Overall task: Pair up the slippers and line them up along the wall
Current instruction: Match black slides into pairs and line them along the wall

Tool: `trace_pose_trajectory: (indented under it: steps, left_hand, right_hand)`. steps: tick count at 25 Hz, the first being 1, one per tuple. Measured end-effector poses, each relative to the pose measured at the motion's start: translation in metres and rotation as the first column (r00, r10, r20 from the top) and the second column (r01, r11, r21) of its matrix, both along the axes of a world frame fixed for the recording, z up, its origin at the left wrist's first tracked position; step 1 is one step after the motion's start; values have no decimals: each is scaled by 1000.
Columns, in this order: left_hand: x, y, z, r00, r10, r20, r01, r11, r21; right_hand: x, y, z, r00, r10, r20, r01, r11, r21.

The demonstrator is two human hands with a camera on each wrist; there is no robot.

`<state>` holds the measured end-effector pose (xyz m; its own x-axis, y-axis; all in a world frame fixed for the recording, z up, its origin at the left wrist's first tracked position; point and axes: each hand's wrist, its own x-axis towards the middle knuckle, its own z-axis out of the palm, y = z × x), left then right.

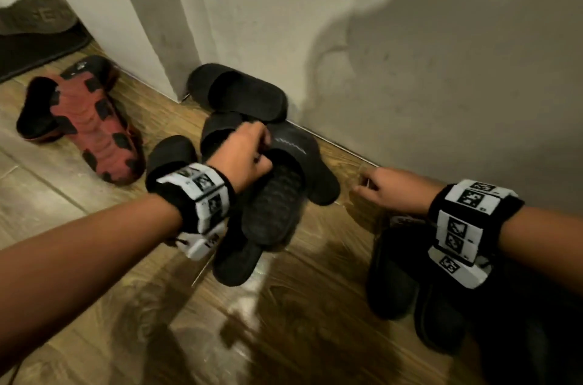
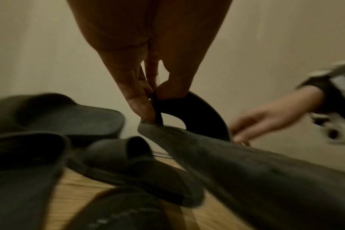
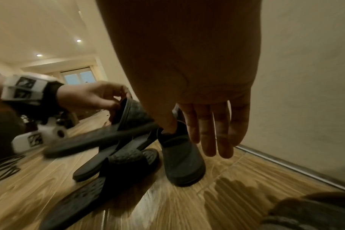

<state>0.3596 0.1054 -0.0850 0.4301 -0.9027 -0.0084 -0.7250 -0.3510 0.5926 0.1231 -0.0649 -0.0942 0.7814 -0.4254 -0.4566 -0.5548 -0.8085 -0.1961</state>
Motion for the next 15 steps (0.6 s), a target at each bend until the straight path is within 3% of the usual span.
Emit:
trace_pose_trajectory:
  steps: [4, 8, 10, 12, 15]
  left_hand:
    - [-83, -34, -23, 985, -148, -85, 156, 983, 101]
    - [-119, -65, -56, 976, -192, -102, 216, 907, 361]
    - [-115, -69, -70, 960, -272, 63, 221, 880, 421]
    - [-98, -70, -82, 891, -360, 277, 211, 867, 451]
    - [-62, -72, -92, 861, -364, 356, 140, 841, 523]
  right_hand:
    - [-29, -16, 13, 994, -107, 35, 107, 994, 22]
    - [-48, -16, 3, 995, -101, -19, 101, 994, 39]
    - [-51, -11, -4, 998, -41, -47, 45, 996, 73]
    - [-51, -6, -8, 998, 43, -42, -39, 994, 97]
    - [-48, 0, -11, 987, 159, 5, -159, 985, 73]
